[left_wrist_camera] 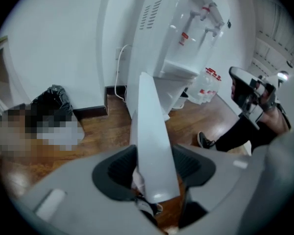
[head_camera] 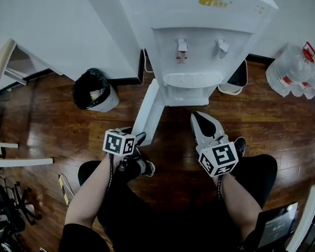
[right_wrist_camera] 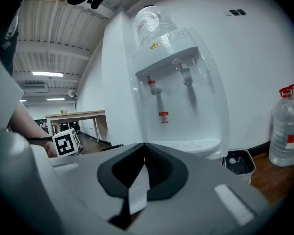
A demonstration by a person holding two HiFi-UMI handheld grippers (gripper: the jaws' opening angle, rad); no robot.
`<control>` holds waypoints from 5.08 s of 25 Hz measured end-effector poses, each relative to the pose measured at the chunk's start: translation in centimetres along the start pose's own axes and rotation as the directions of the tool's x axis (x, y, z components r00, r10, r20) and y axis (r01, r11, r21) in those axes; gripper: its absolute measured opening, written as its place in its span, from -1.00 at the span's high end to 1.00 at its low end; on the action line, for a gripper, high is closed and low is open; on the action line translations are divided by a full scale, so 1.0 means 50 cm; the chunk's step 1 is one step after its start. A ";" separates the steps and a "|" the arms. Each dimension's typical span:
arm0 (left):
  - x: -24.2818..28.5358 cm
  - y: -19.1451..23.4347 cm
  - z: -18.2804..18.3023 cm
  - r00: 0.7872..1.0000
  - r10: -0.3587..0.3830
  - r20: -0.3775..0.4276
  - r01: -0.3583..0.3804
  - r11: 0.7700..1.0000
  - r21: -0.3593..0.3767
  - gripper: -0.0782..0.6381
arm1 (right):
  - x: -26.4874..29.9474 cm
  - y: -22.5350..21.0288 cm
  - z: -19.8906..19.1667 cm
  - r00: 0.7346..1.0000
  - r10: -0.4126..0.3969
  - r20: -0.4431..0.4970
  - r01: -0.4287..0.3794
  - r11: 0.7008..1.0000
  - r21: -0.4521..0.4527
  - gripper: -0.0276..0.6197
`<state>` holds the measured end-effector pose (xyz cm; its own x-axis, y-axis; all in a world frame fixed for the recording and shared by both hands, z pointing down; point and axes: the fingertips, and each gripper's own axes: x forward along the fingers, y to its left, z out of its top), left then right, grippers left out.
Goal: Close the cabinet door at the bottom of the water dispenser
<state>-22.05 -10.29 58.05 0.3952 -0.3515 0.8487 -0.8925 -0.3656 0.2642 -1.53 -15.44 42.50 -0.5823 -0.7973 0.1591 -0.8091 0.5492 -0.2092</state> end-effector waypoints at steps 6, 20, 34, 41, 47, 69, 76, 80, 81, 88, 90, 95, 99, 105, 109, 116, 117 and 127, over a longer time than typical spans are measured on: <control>0.019 -0.075 0.003 0.989 0.085 0.123 -0.062 0.982 -0.181 0.07 | -0.065 -0.028 -0.018 1.000 -0.028 -0.015 0.028 0.999 0.021 0.90; 0.080 -0.218 0.037 0.944 0.203 0.260 -0.115 0.942 -0.317 0.00 | -0.182 -0.105 -0.151 0.974 -0.140 -0.178 0.138 0.990 -0.021 0.90; 0.125 -0.298 0.081 0.930 0.227 0.289 -0.072 0.883 -0.463 -0.01 | -0.177 -0.067 -0.447 0.785 -0.022 -0.619 0.046 0.999 0.024 0.90; 0.167 -0.371 0.121 0.960 -0.039 0.278 0.130 0.941 -0.314 -0.04 | -0.128 -0.015 -0.503 0.734 0.126 -0.668 -0.117 0.991 0.058 0.81; 0.193 -0.405 0.152 0.931 -0.241 0.274 0.300 0.934 -0.196 0.03 | -0.093 -0.096 -0.478 0.747 -0.009 -0.665 -0.002 1.000 -0.015 0.51; 0.325 -0.194 0.219 0.954 0.121 0.276 -0.135 0.990 0.033 0.15 | 0.009 -0.325 -0.420 0.768 -0.208 -0.605 0.210 0.975 -0.068 0.26; 0.346 -0.181 0.234 0.952 0.151 0.267 -0.150 0.988 -0.025 0.14 | 0.054 -0.374 -0.402 0.762 -0.254 -0.596 0.254 0.963 -0.085 0.08; 0.350 -0.189 0.251 0.954 0.134 0.268 -0.132 0.991 -0.025 0.14 | 0.066 -0.389 -0.402 0.745 -0.282 -0.605 0.256 0.958 -0.131 0.08; 0.352 -0.188 0.253 0.954 0.135 0.266 -0.130 0.991 -0.033 0.14 | 0.069 -0.391 -0.403 0.742 -0.284 -0.608 0.256 0.957 -0.134 0.07; 0.360 -0.176 0.265 0.951 0.153 0.270 -0.134 0.987 -0.089 0.14 | 0.087 -0.412 -0.391 0.732 -0.296 -0.613 0.252 0.954 -0.160 0.07; 0.362 -0.179 0.272 0.947 0.155 0.280 -0.136 0.987 -0.088 0.14 | 0.091 -0.419 -0.387 0.736 -0.301 -0.607 0.248 0.953 -0.171 0.07; 0.363 -0.177 0.291 0.940 0.170 0.297 -0.149 0.984 -0.093 0.14 | 0.100 -0.428 -0.381 0.740 -0.307 -0.598 0.242 0.952 -0.190 0.08; 0.366 -0.173 0.298 0.939 0.180 0.292 -0.154 0.982 -0.108 0.15 | 0.113 -0.430 -0.363 0.749 -0.308 -0.586 0.242 0.951 -0.191 0.09; 0.375 -0.164 0.300 0.935 0.204 0.290 -0.183 0.978 -0.098 0.18 | 0.124 -0.445 -0.362 0.745 -0.317 -0.587 0.236 0.948 -0.213 0.09; 0.382 -0.153 0.301 0.928 0.225 0.298 -0.206 0.974 -0.092 0.18 | 0.134 -0.445 -0.341 0.749 -0.321 -0.580 0.232 0.947 -0.224 0.09; 0.391 -0.155 0.304 0.930 0.211 0.301 -0.194 0.977 -0.087 0.19 | 0.146 -0.454 -0.344 0.751 -0.326 -0.574 0.245 0.945 -0.216 0.09; 0.390 -0.155 0.306 0.930 0.211 0.301 -0.194 0.977 -0.084 0.19 | 0.149 -0.456 -0.340 0.751 -0.330 -0.571 0.245 0.944 -0.224 0.09; 0.393 -0.151 0.311 0.930 0.209 0.304 -0.195 0.978 -0.078 0.21 | 0.160 -0.463 -0.337 0.753 -0.347 -0.559 0.261 0.937 -0.231 0.09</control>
<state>-4.18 -27.84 65.64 0.2467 -0.6649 0.7050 -0.9665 -0.2221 0.1287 11.23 -30.31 64.88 -0.2016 -0.6506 0.7322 -0.9285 0.3649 0.0686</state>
